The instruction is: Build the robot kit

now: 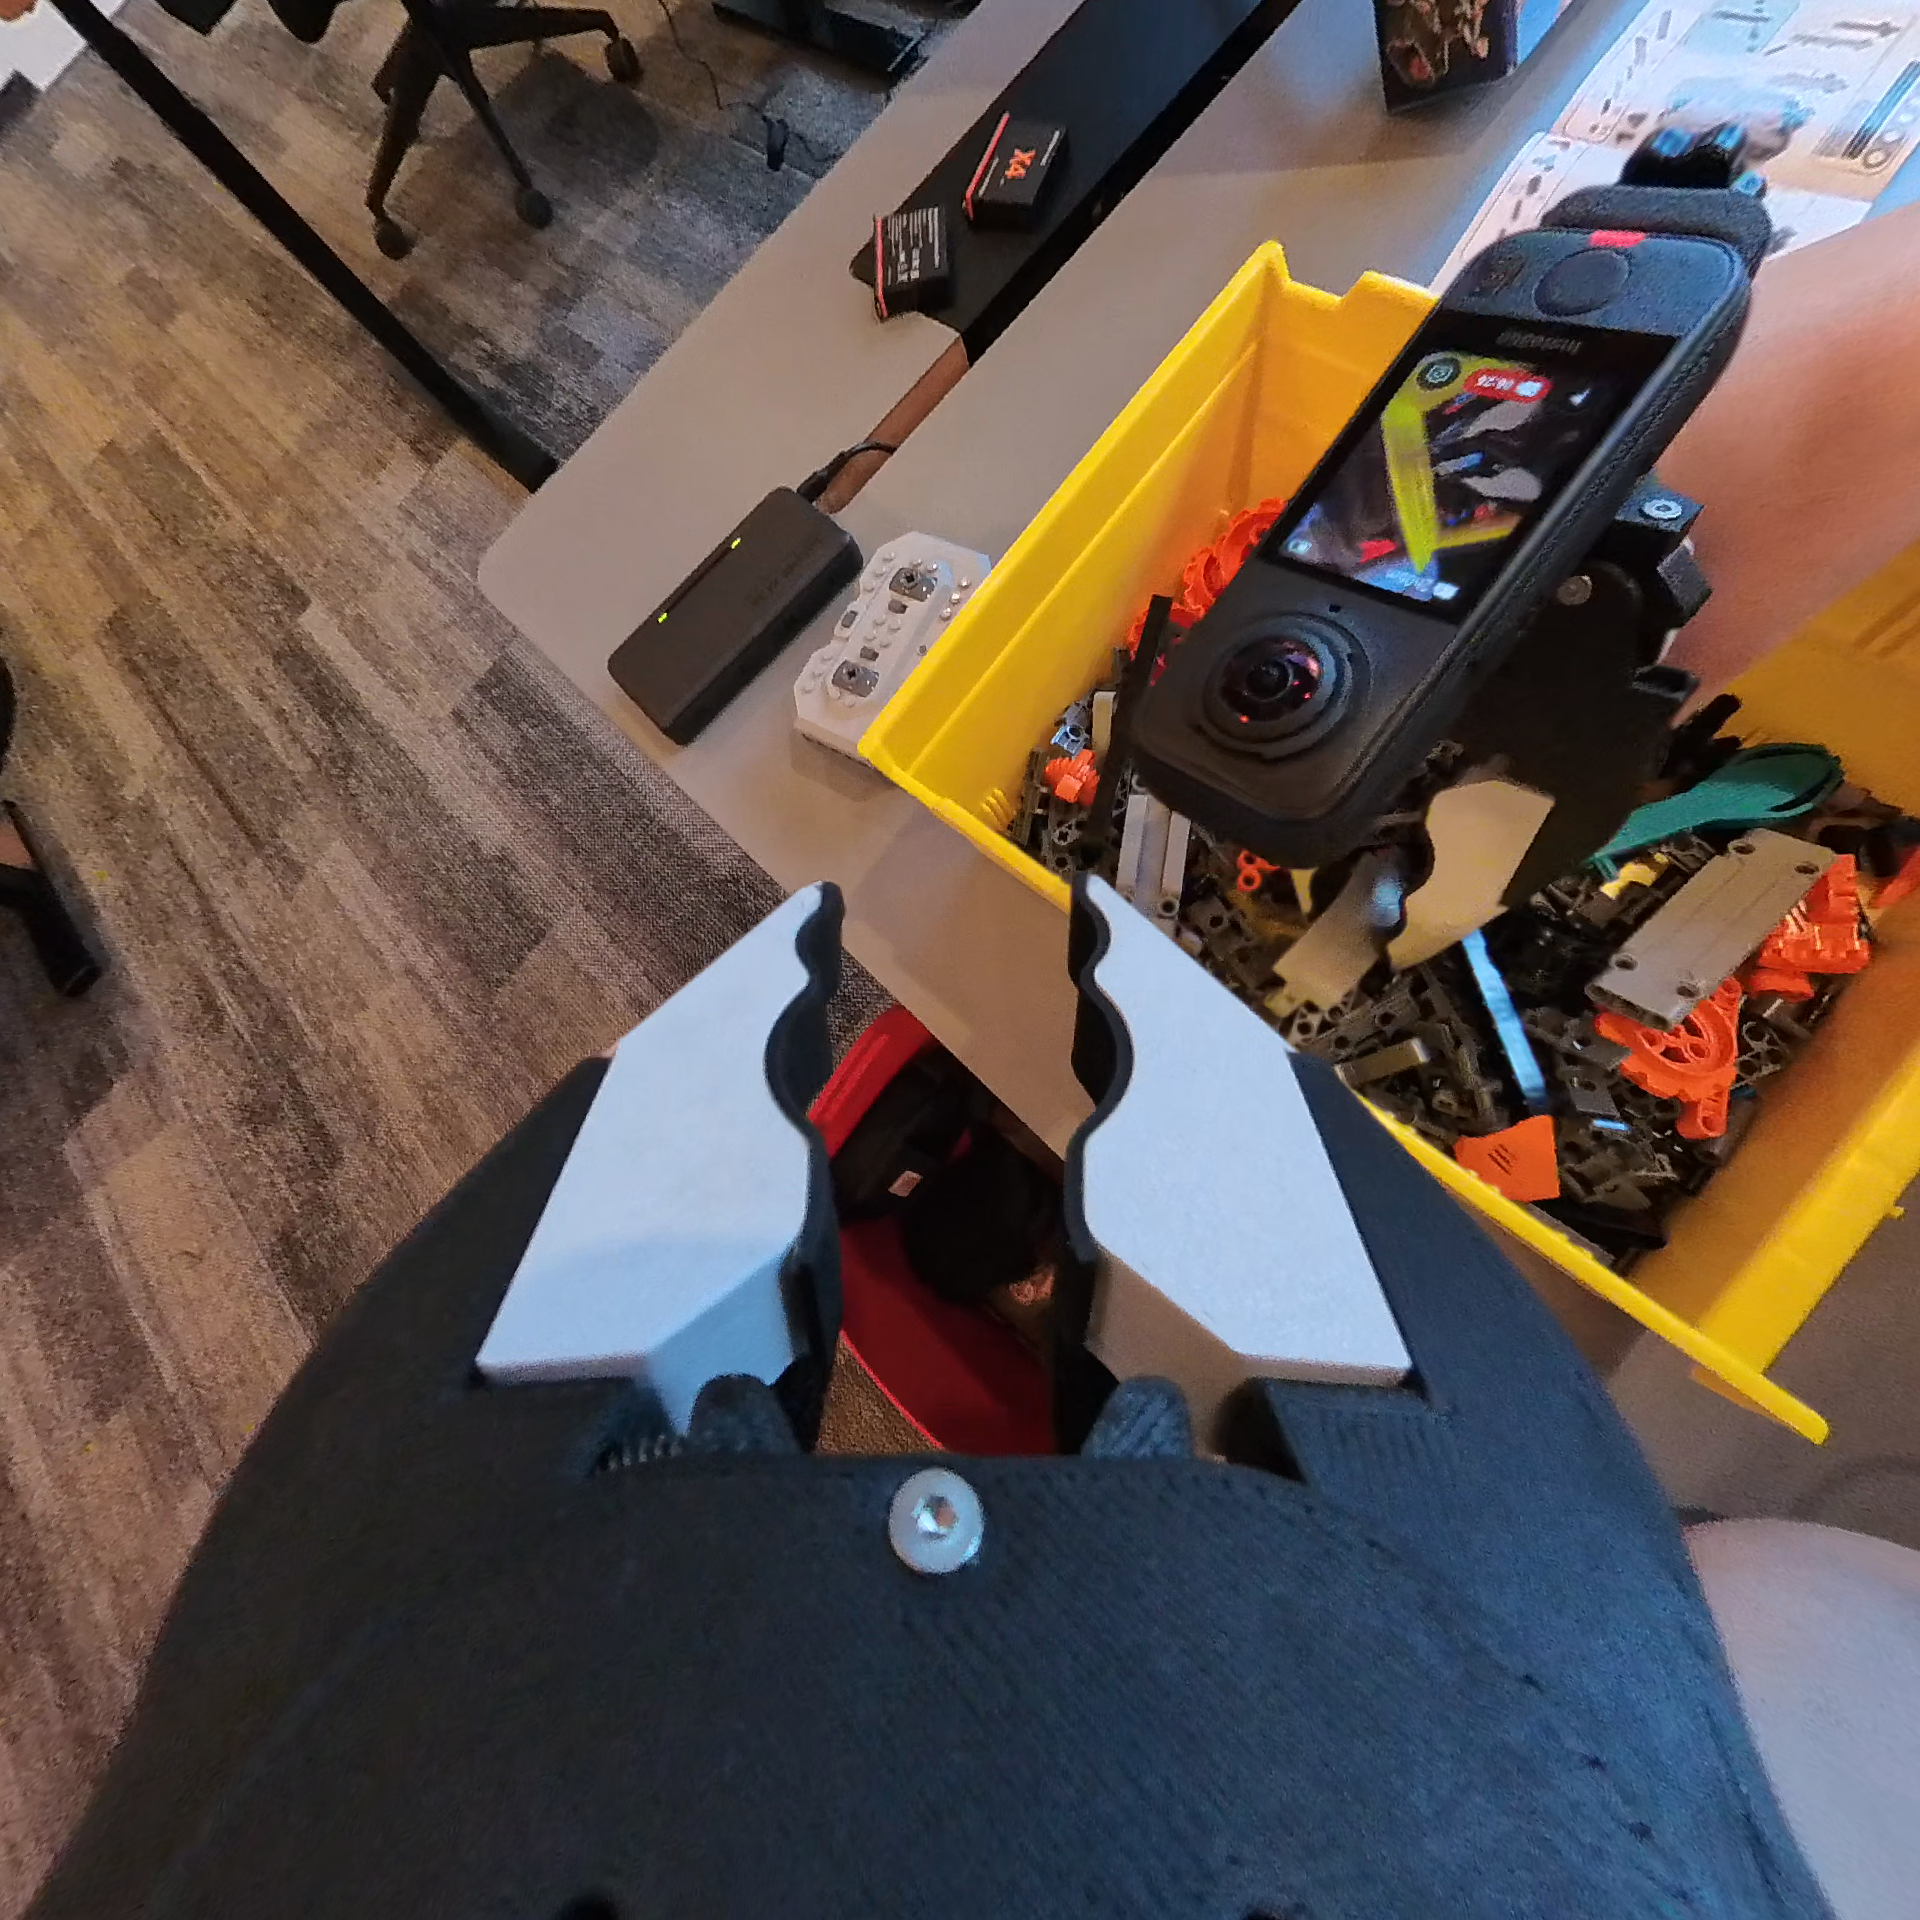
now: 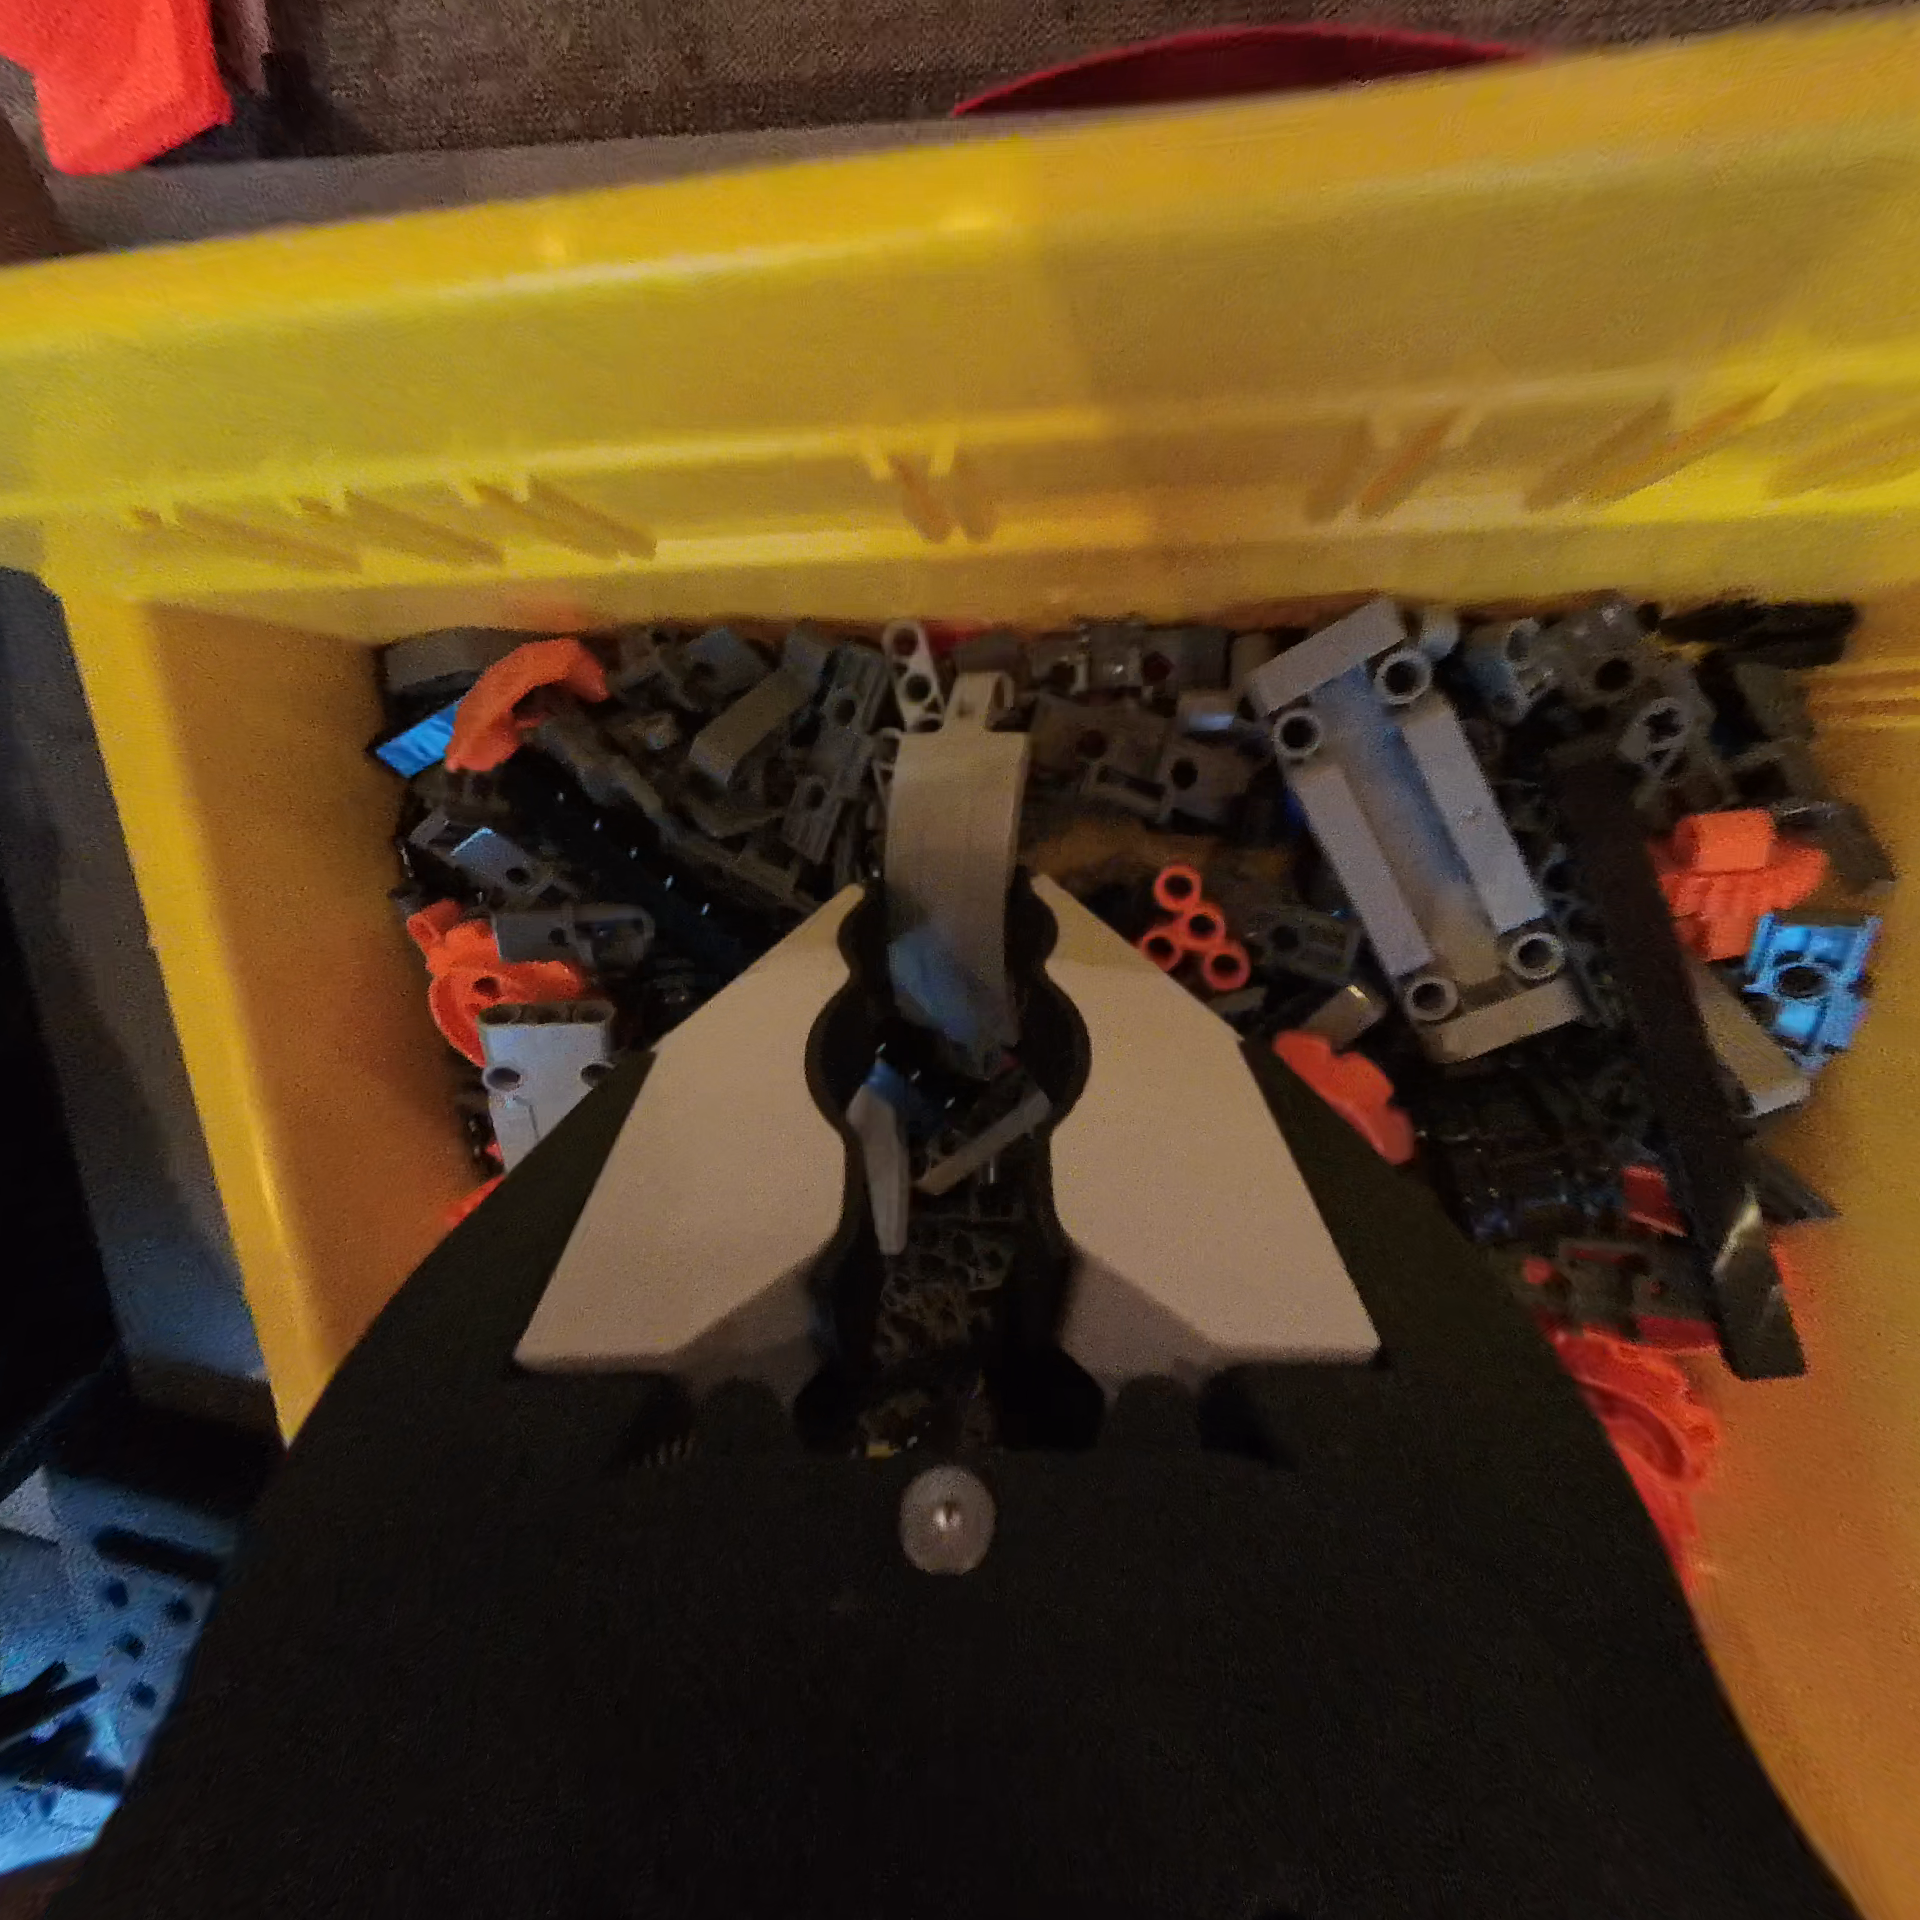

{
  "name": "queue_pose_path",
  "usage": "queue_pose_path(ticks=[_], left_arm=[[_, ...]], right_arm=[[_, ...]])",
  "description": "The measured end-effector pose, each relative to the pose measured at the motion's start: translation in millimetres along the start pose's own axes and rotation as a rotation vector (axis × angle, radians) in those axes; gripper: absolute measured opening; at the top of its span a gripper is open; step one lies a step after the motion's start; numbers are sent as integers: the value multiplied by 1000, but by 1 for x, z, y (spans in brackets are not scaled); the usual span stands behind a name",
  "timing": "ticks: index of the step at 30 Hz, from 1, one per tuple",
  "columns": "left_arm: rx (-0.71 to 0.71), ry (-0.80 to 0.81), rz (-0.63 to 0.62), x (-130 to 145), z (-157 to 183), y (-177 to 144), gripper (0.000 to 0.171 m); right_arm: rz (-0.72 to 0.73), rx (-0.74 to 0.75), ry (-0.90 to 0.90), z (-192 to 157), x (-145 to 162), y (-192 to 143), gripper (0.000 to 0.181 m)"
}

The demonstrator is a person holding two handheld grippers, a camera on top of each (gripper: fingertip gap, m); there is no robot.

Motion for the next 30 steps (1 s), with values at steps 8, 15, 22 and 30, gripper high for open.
queue_pose_path(ticks=[8, 15, 22, 30], left_arm=[[2, 32, -1, -5, 6, 1, 39], [8, 48, -33, -4, 9, 6, 39], [-6, 47, -30, -3, 7, 4, 38], [-5, 39, -16, -1, 4, 2, 32]], right_arm=[[106, -107, 16, -45, 21, -64, 22], [130, -257, -54, -83, 35, -68, 42], [214, 266, 170, 36, 29, -73, 69], [-121, 330, 171, 65, 44, -43, 77]])
Point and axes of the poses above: each gripper's, where its closed fingertips meet, y out along the fingers, x out of its underside, z = x × y across the jaws, the point moved 3 cm from there along -y, back along the fingers, and after that the axes turned 3 degrees about -x, right-handed, at the moved point
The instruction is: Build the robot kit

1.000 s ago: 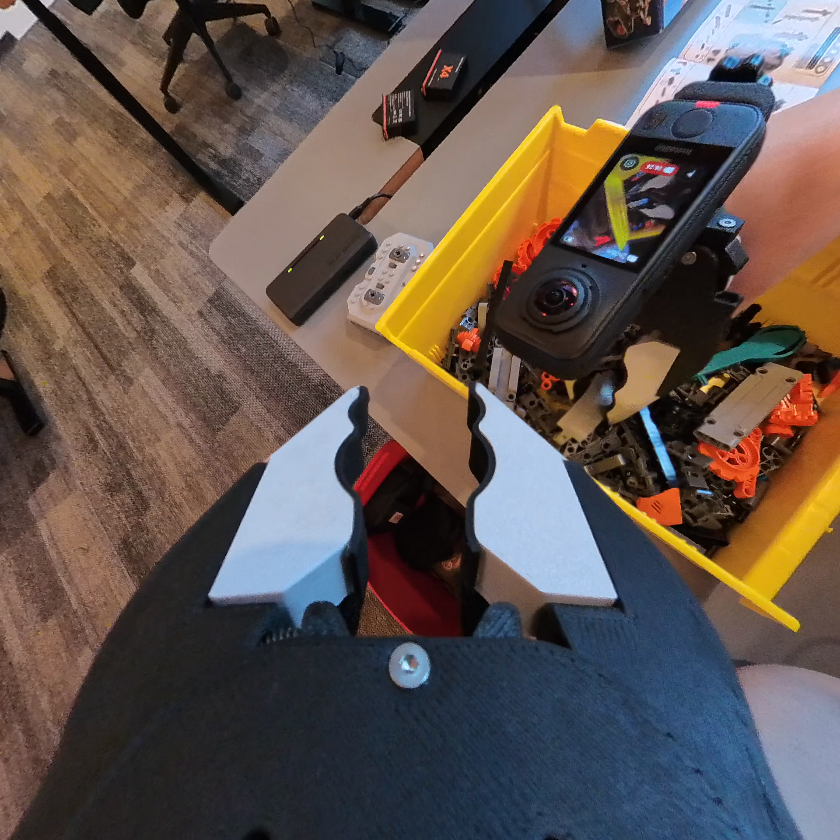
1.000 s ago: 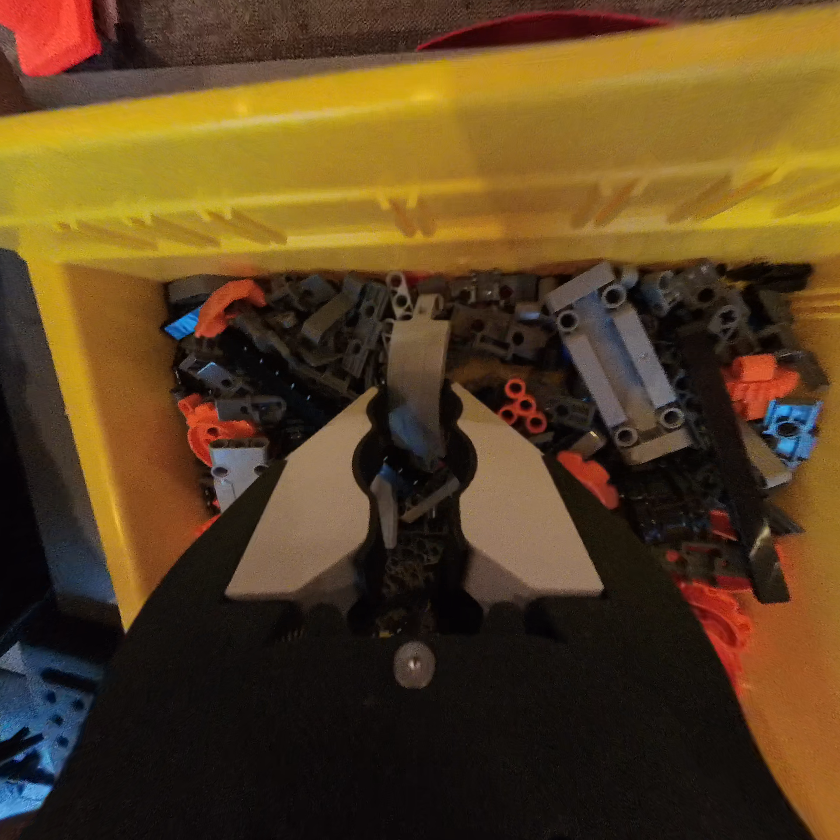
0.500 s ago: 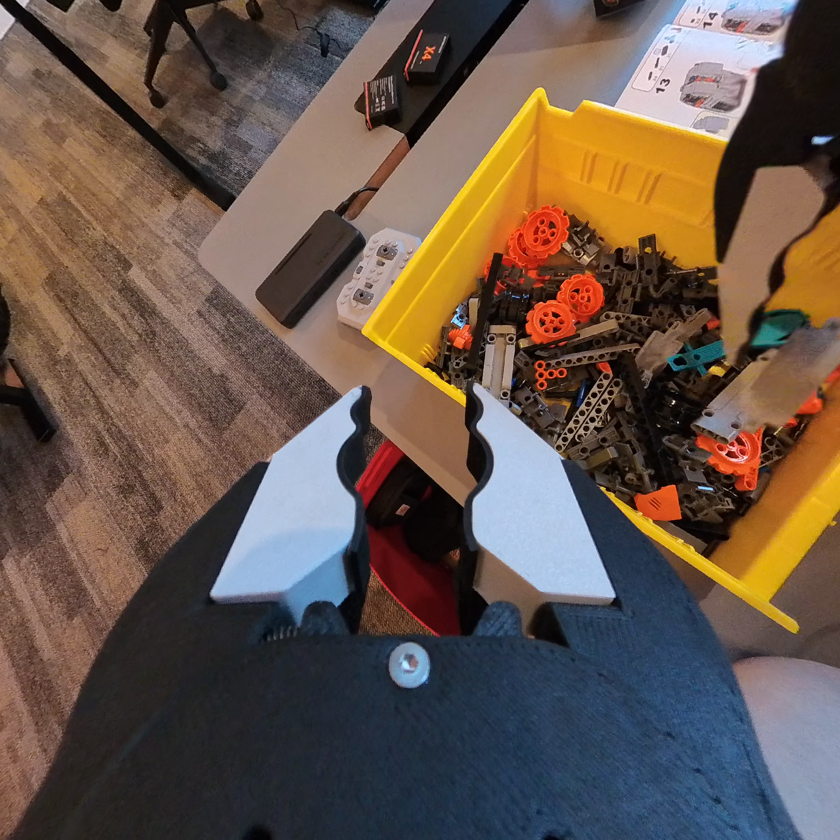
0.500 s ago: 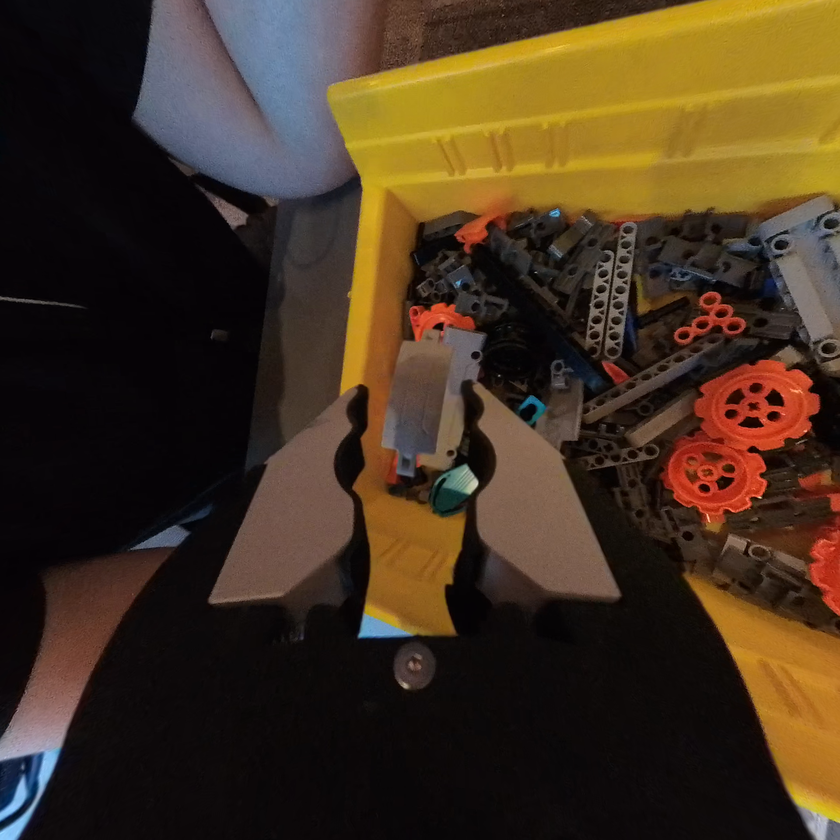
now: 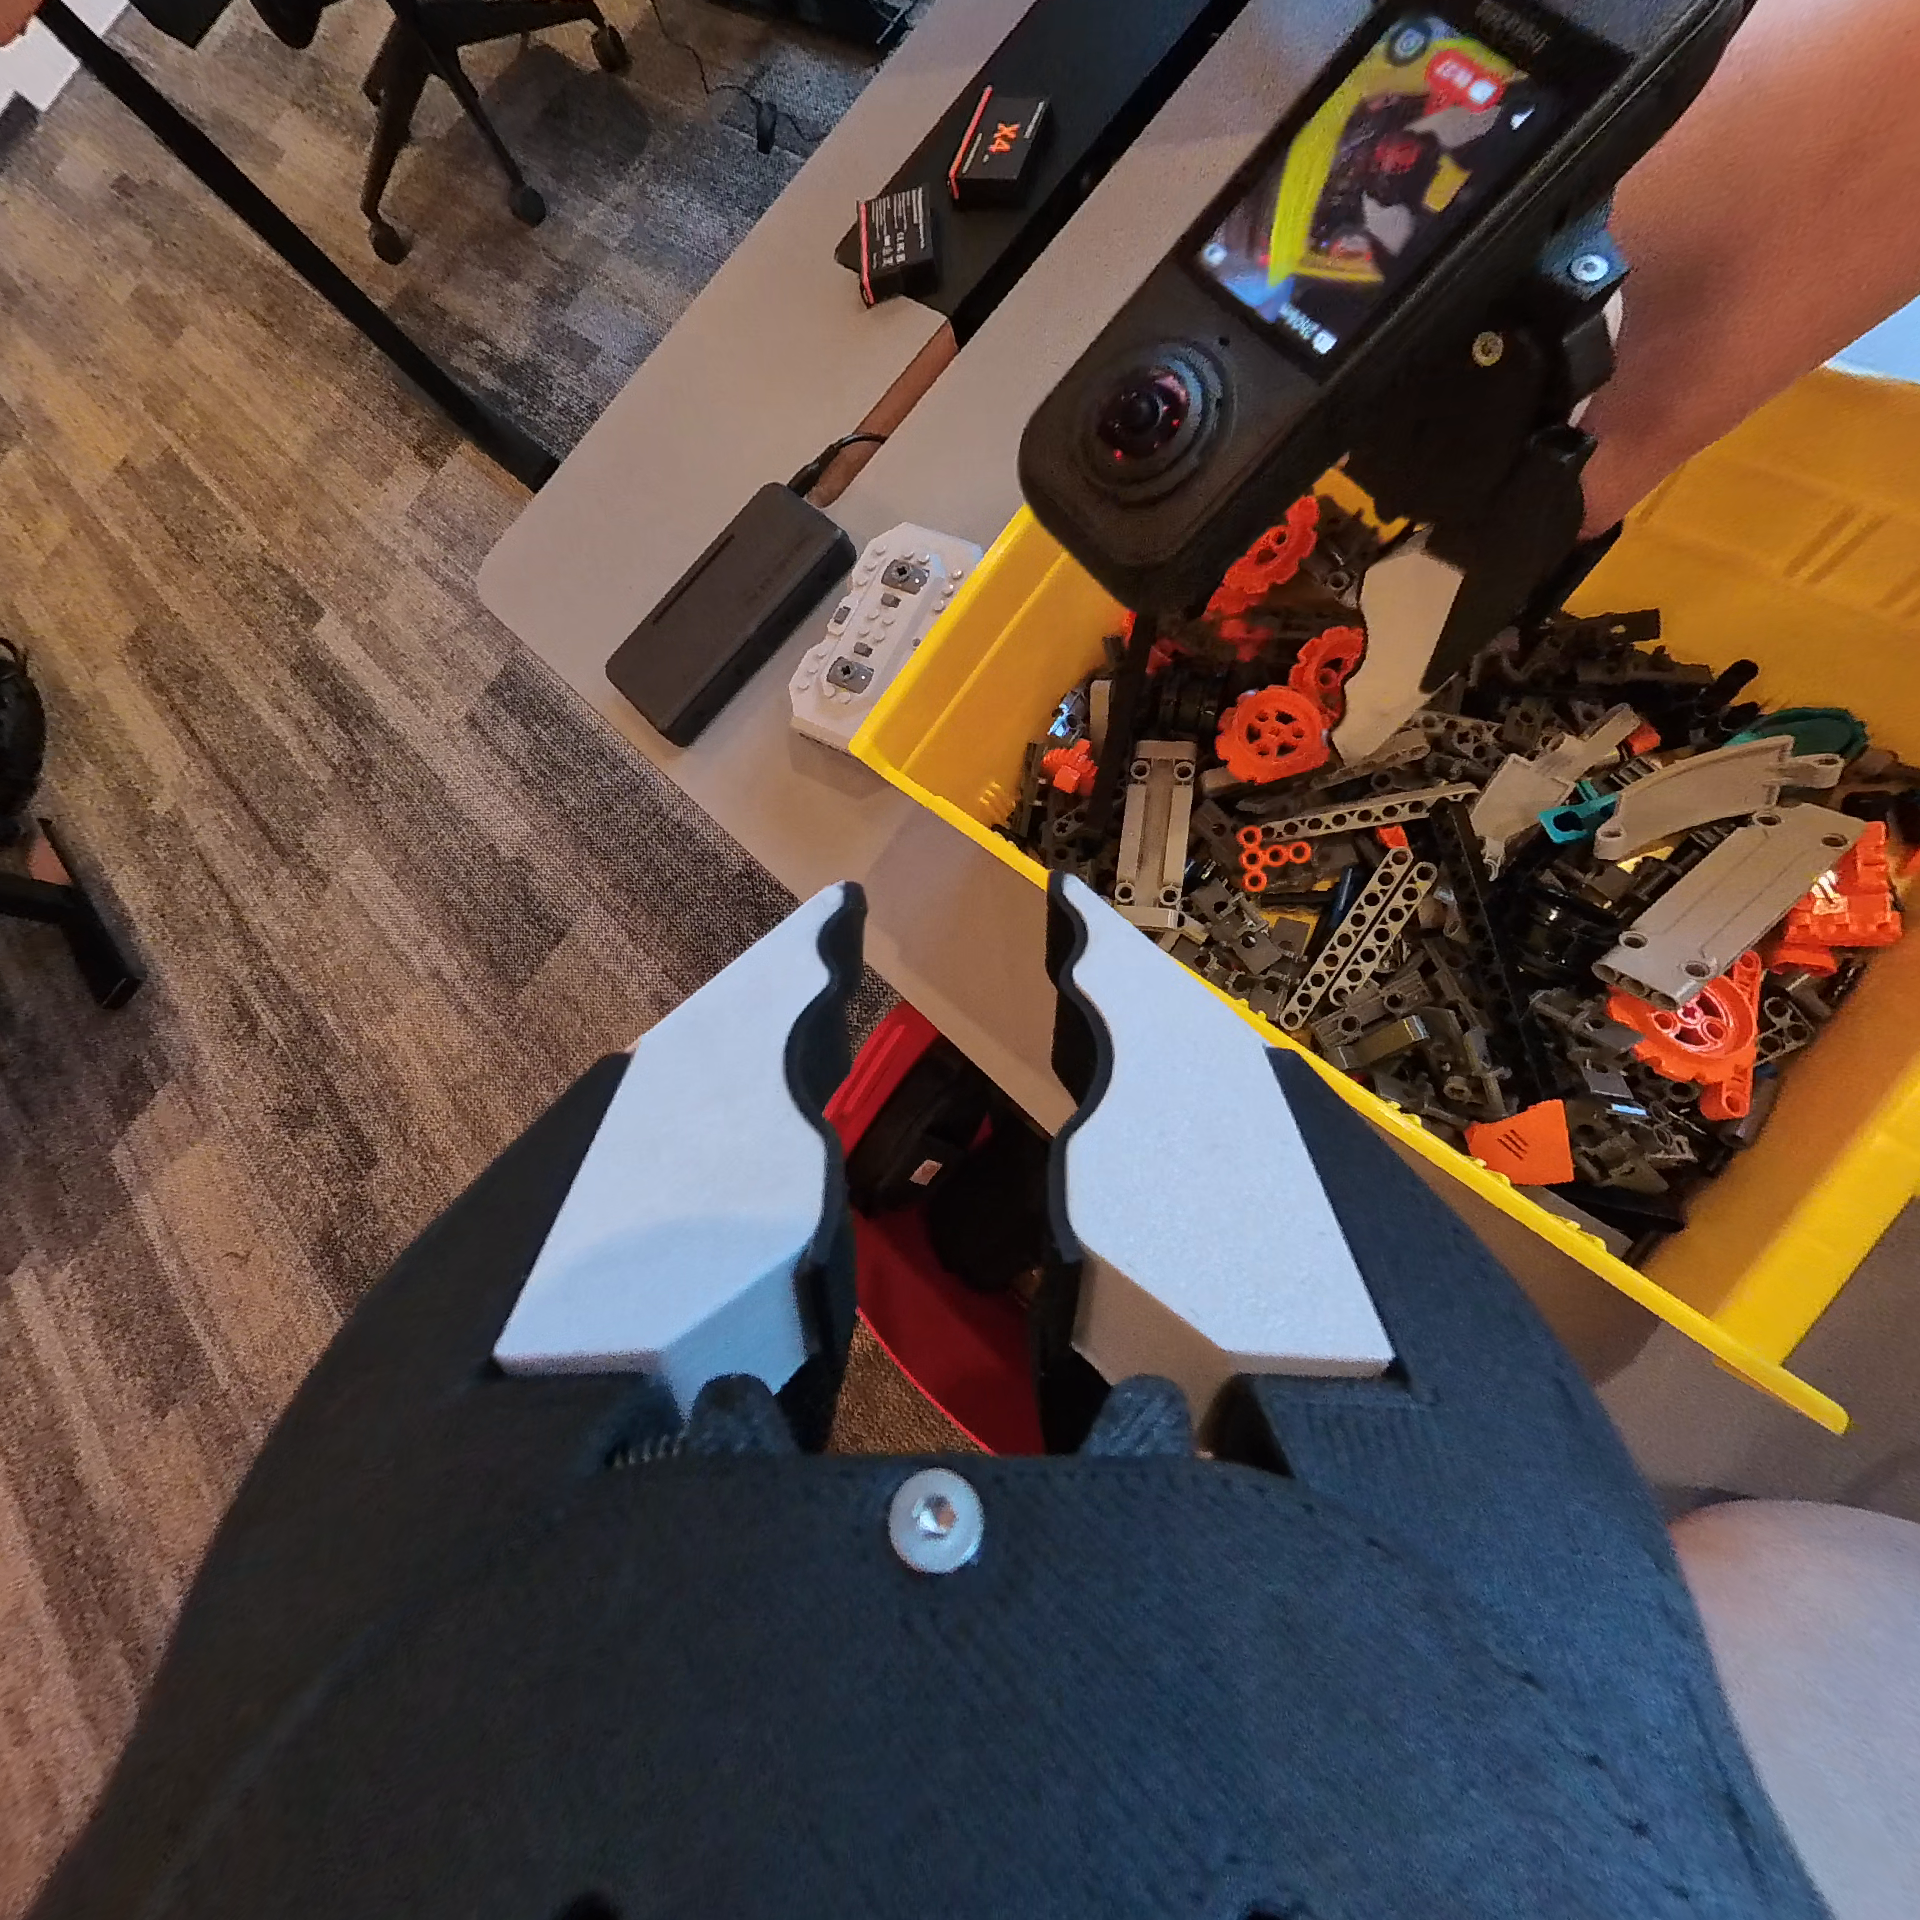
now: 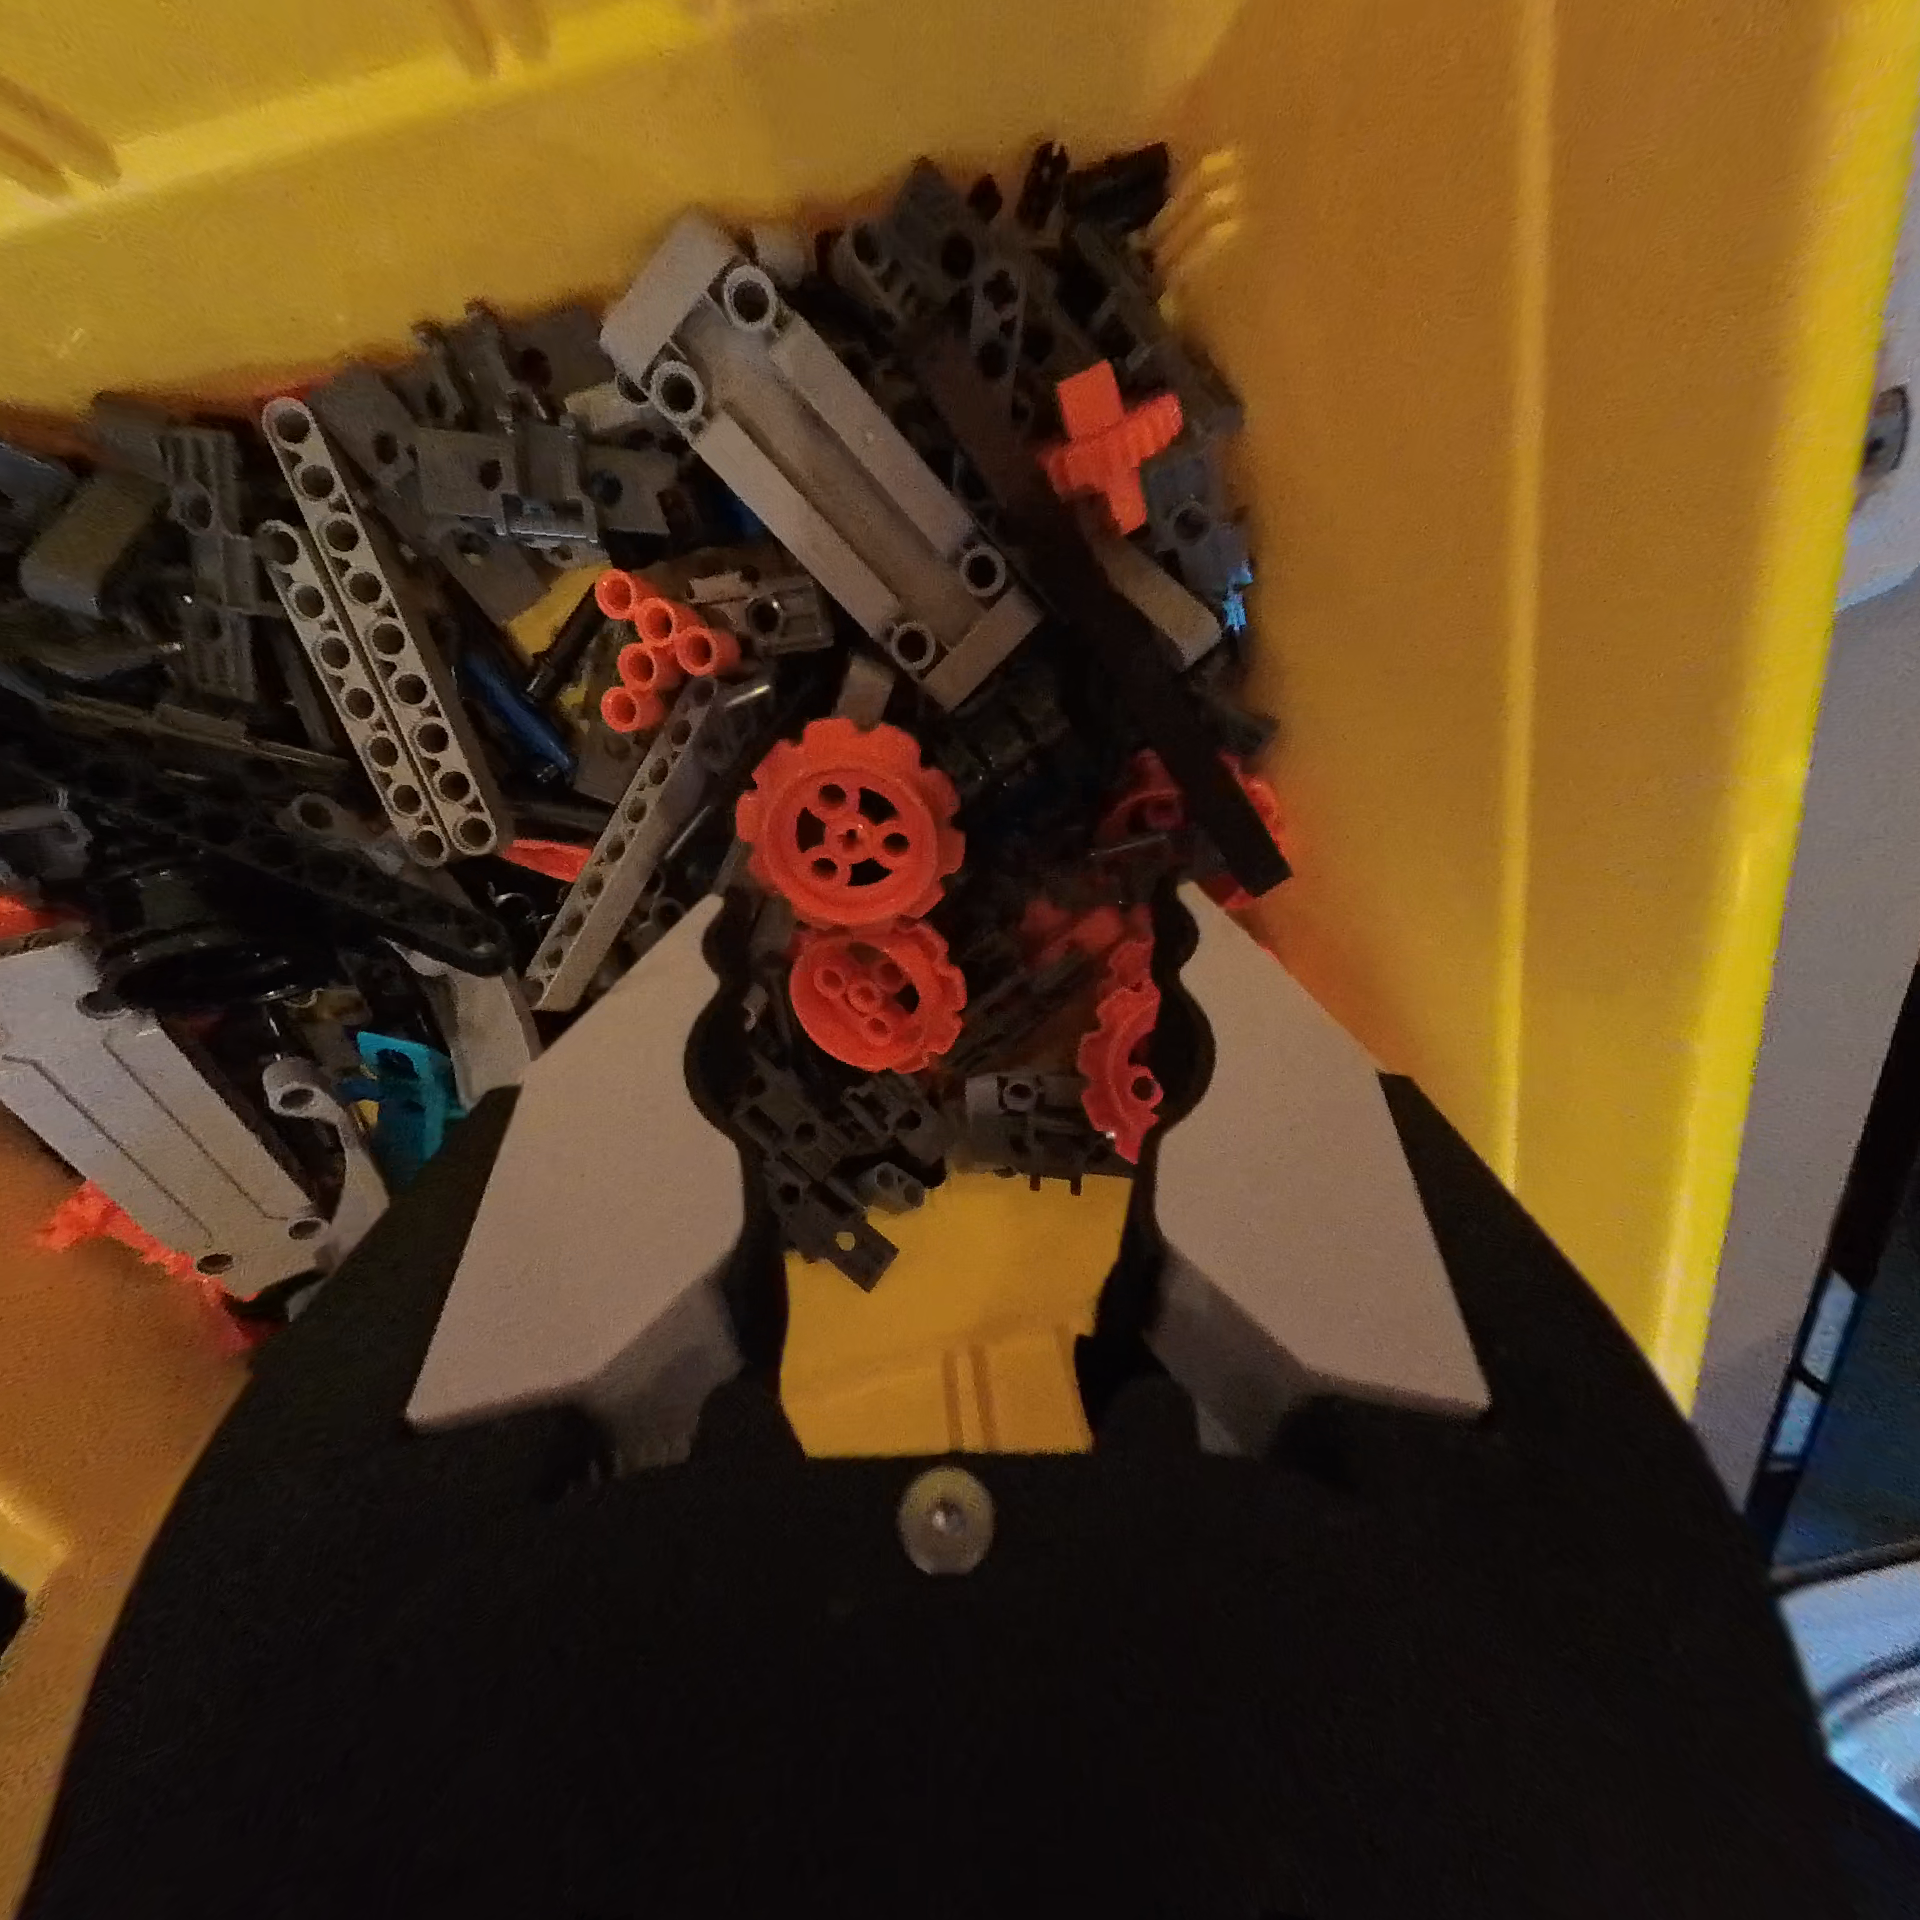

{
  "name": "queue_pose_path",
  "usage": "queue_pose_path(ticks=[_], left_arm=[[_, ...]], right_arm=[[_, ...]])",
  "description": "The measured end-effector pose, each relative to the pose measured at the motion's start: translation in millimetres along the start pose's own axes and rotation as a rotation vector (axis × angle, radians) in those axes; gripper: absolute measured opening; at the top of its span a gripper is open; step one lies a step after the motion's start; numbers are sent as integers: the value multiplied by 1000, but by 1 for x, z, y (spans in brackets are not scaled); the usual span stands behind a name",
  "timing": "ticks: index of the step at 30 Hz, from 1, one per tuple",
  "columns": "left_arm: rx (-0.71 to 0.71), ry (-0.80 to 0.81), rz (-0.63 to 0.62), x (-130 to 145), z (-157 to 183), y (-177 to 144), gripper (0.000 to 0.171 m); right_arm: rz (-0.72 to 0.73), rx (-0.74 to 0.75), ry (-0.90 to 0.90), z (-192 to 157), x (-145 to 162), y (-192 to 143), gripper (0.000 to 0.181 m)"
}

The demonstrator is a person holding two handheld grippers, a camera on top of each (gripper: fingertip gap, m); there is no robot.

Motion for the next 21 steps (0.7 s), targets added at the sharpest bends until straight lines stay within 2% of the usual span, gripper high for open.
queue_pose_path(ticks=[4, 7, 11, 13, 17, 21], left_arm=[[5, 13, 2, -3, 2, 1, 32], [2, 27, 4, -3, 4, 0, 31], [2, 23, 10, -3, 3, -2, 30], [3, 22, 8, -3, 3, -1, 30], [3, 26, 2, -3, 3, 0, 29], [1, 32, 1, -4, 4, 0, 29]], right_arm=[[-5, 0, 12, 0, -7, 3, 76], [-15, 23, -16, -5, -12, 7, 68], [-11, 38, 3, -7, -7, 5, 54], [-8, 19, 7, -11, 0, 2, 38], [13, -87, -24, -36, 9, -6, 30], [33, -286, -94, -76, 19, -17, 30]])
Point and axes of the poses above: each gripper's, where its closed fingertips meet, y out along the fingers, x out of its underside, z = x × y across the jaws, the point moved 3 cm from there along -y, back along the fingers, and after that the axes turned 3 degrees about -x, right-handed, at the moved point
